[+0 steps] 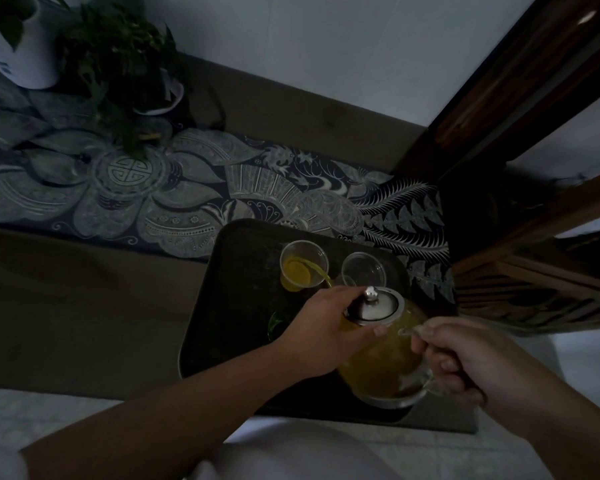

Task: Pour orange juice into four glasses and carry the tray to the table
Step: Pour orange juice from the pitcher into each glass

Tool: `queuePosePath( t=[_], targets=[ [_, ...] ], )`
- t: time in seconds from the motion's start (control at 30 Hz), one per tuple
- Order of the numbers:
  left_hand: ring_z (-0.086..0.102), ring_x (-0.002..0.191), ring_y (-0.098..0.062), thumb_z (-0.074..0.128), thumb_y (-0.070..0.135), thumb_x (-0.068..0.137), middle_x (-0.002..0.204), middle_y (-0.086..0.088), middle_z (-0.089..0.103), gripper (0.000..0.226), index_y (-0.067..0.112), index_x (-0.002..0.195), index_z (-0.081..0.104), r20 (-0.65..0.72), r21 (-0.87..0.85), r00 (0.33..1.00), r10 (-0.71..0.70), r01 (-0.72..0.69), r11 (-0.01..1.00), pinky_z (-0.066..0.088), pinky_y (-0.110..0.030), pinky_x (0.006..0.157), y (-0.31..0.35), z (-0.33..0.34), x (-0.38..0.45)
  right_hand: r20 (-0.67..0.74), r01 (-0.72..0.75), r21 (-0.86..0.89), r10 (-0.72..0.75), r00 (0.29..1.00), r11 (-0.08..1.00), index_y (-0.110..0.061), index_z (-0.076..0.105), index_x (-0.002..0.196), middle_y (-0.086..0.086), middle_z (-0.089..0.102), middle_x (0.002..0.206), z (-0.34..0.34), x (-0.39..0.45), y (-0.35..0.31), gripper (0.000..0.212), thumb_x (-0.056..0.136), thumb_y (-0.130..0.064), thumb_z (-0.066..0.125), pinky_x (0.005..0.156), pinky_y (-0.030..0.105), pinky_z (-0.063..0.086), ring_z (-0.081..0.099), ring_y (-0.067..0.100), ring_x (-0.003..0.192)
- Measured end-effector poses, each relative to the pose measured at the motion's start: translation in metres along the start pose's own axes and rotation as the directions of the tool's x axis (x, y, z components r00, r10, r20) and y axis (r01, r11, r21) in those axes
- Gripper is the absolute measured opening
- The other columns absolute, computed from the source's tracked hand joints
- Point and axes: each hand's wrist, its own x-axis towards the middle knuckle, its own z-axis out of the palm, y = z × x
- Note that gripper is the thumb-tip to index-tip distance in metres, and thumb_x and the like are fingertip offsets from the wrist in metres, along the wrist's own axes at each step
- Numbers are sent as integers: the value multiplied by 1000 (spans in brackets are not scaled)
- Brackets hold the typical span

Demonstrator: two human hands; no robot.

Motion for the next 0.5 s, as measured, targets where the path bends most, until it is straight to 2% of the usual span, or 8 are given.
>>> queuePosePath(
  t=[0.27, 0.4, 0.5],
  targets=[
    [55, 105, -10, 68, 43, 86, 112, 9, 62, 44, 25, 125, 60, 3, -15, 1000, -2, 2, 1000, 46, -38, 94, -4, 2, 2, -1, -7, -30, 7, 1000, 1000, -3, 59, 79, -1, 38, 46, 1, -3, -7, 27, 98, -15, 43, 37, 13, 18, 32, 10, 37],
    [56, 101, -1, 68, 44, 85, 106, 17, 63, 38, 31, 119, 62, -8, -63, 1000, 7, -7, 998, 48, -31, 91, -3, 2, 2, 17, 2, -30, -1, 1000, 1000, -4, 59, 79, 0, 38, 47, -1, -2, -8, 27, 97, -14, 43, 37, 12, 17, 32, 10, 37],
    [57, 100, -1, 69, 43, 84, 105, 18, 63, 37, 33, 119, 62, -12, -96, 1000, -2, 1, 995, 49, -28, 90, -2, 2, 1, 21, 3, -43, -3, 1000, 999, -4, 59, 80, -1, 39, 47, -1, -2, -8, 27, 98, -14, 42, 36, 11, 17, 32, 10, 37]
  ],
)
